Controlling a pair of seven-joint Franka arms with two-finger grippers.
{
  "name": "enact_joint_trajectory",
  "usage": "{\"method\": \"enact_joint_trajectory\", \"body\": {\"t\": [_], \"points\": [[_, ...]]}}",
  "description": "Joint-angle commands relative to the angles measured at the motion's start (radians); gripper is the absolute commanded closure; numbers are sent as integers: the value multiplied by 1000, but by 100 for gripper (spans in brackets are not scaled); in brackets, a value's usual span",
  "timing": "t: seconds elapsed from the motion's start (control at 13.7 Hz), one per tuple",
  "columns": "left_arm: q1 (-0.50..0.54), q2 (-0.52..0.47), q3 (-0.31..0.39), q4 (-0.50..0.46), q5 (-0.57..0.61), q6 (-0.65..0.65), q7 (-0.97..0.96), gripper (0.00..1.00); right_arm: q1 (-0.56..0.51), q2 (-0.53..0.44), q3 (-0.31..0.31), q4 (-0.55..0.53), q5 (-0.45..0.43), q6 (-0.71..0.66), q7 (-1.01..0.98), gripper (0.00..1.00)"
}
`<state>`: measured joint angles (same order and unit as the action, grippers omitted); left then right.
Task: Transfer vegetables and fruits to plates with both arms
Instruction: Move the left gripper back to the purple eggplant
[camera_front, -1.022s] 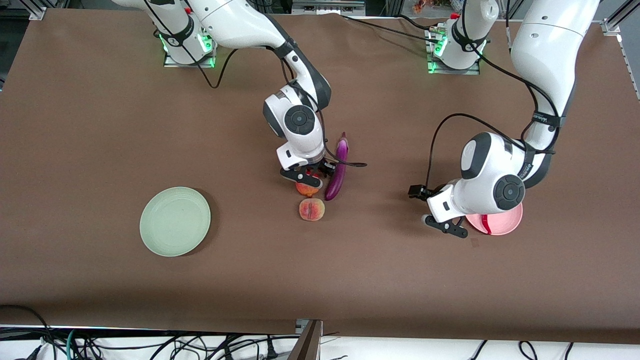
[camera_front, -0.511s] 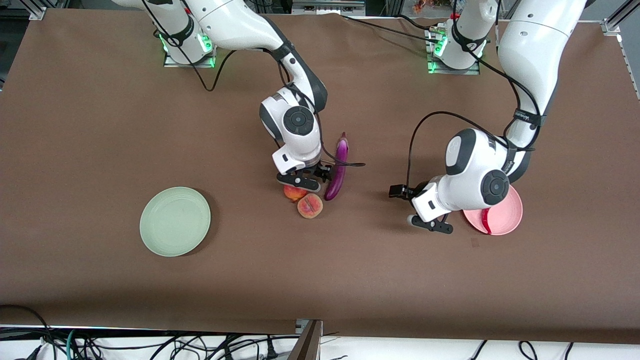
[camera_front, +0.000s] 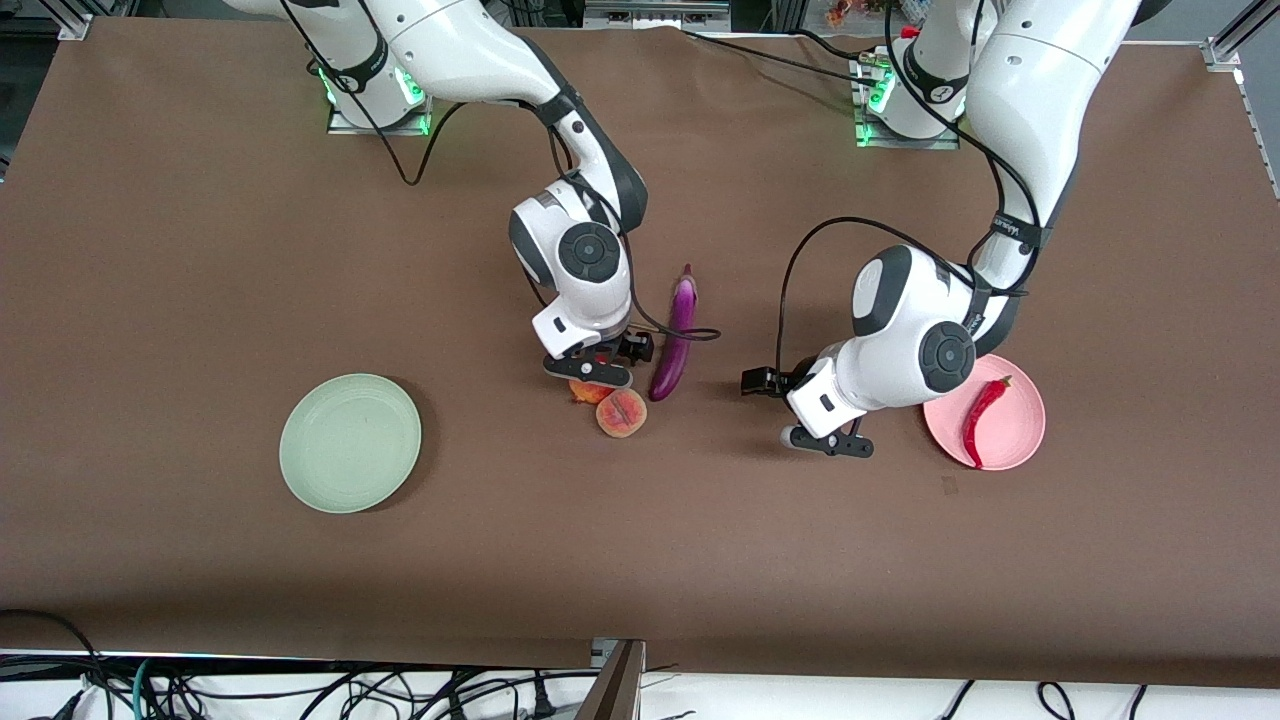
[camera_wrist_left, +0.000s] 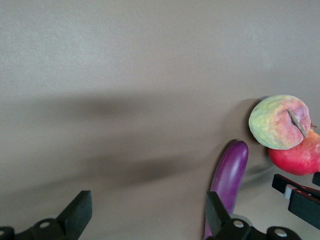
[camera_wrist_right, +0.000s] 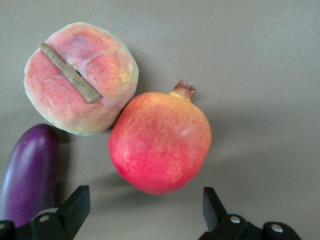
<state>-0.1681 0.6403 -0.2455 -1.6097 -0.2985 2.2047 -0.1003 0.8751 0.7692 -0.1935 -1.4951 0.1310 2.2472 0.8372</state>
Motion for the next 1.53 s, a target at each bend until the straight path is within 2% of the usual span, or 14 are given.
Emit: {"method": "enact_joint_trajectory", "body": {"t": [0.0,0.22,0.44,0.58,0.66,0.8,1.09,1.24,1.31,1.39,1.46], "points": [[-10,-5,6,-13,-11,16,8,0,-8,-21,-15,3,-16,-43,-50,0],[-34,-43,2,-59,41,32,8,0,-8,-19,-46,3,-17,-43,-99,0],[-100,-97,-21,-217,88,156,11,0,-8,-19,-53,3,-17,-31,-106,0],[-151,-120,-32,-352,78,354,5,0,-8,-18,-53,3,-17,-18,-106,0],[-156,-108,-63,-384,75,444,-7,0,-8,-18,-53,3,-16,-14,-106,0],[-157,-85,-98,-403,73,513,-35,0,-10,-13,-52,1,-16,11,-104,0],[-223,-19,-98,-407,74,682,-39,0,-10,-4,-52,-7,-10,75,-93,0],[-229,10,-97,-401,84,697,-38,0,-10,-2,-52,-7,-10,78,-93,0],[-229,21,-97,-401,87,713,-38,9,-10,-2,-52,-7,-10,80,-93,0],[-231,25,-97,-404,87,727,-36,40,-10,-2,-52,-7,-11,80,-93,0],[-228,24,-98,-404,87,728,-38,83,-10,-1,-52,-7,-13,90,-95,0]]}}
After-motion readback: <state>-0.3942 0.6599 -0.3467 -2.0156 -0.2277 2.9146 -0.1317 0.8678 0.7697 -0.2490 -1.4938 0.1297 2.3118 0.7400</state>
